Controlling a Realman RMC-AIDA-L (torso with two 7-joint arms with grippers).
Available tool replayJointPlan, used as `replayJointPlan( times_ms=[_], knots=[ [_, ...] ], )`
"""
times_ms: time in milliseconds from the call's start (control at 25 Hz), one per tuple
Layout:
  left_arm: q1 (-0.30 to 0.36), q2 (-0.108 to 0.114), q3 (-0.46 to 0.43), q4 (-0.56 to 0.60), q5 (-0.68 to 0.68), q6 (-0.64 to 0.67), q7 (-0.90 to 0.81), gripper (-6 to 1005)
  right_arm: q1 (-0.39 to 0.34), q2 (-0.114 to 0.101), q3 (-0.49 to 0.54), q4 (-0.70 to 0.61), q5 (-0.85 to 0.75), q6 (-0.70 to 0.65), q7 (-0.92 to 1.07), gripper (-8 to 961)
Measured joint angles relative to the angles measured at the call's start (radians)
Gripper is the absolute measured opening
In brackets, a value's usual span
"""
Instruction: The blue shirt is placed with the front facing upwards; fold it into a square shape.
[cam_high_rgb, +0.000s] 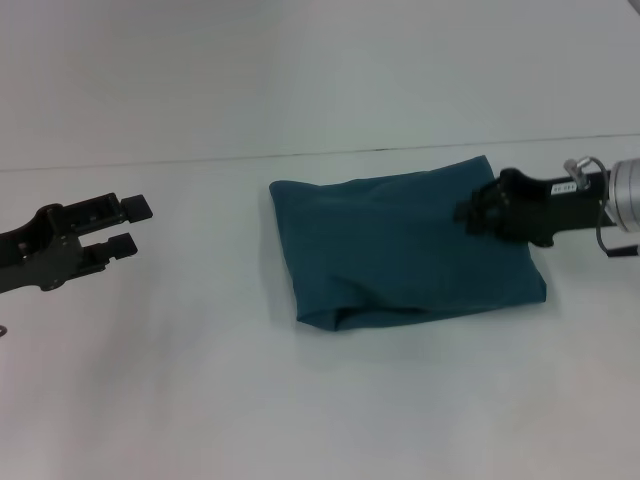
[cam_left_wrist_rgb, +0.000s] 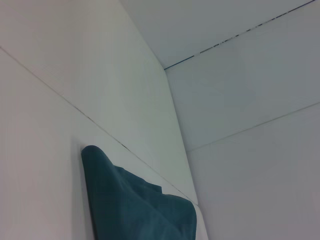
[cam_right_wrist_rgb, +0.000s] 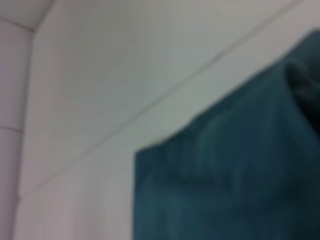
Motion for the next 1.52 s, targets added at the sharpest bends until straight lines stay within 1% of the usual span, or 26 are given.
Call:
replayJointPlan(
  times_ms=[160,240,440,520,680,760,840,920,1000,1120,1240,1400,1440,1520],
  knots=[
    [-0.002,0.000,0.000,0.000,-0.001,0.000,0.000,735,-0.018,-0.002,-0.001,-0.001,-0.050,0.011,0.007,300],
    [-0.003,0.000,0.000,0.000,-0.001,0.000,0.000,736,-0.026,-0.007,0.000,-0.003,-0.068,0.031,0.010,306],
    [-0.002,0.000,0.000,-0.001,-0.001,-0.001,0.000,736,-0.028,-0.014,0.003,-0.003,-0.172,0.115,0.041,319],
    [-0.002,0.000,0.000,-0.002,-0.001,0.000,0.000,735,-0.029,-0.014,0.009,-0.020,-0.171,0.111,0.041,324],
    [-0.002,0.004,0.004,0.000,0.004,0.006,0.000,735,-0.046,-0.020,0.037,-0.120,-0.098,-0.021,0.012,335],
    [-0.004,0.011,0.013,0.002,0.016,0.008,0.007,735,-0.054,-0.028,0.062,-0.161,-0.041,-0.106,-0.029,340],
    [-0.008,0.017,0.017,0.002,0.035,0.009,0.019,736,-0.057,-0.041,0.079,-0.173,0.013,-0.170,-0.084,345],
    [-0.016,0.024,0.017,0.003,0.058,0.006,0.022,736,-0.057,-0.061,0.091,-0.169,0.069,-0.231,-0.152,351],
    [-0.029,0.030,0.017,0.004,0.086,0.000,0.011,739,-0.057,-0.074,0.094,-0.167,0.109,-0.270,-0.206,356],
    [-0.048,0.035,0.020,-0.003,0.124,-0.018,-0.026,744,-0.050,-0.098,0.088,-0.167,0.109,-0.295,-0.224,364],
    [-0.065,0.036,0.032,-0.034,0.138,-0.054,-0.070,746,-0.037,-0.131,0.086,-0.156,0.073,-0.275,-0.169,372],
    [-0.085,0.037,0.078,-0.082,0.139,-0.081,-0.103,743,-0.011,-0.184,0.086,-0.155,0.002,-0.260,-0.086,575],
    [-0.089,0.037,0.092,-0.093,0.139,-0.082,-0.109,737,-0.006,-0.192,0.086,-0.155,-0.009,-0.263,-0.075,626],
    [-0.096,0.034,0.109,-0.109,0.139,-0.083,-0.118,738,0.002,-0.204,0.086,-0.158,-0.020,-0.269,-0.058,762]
  ],
)
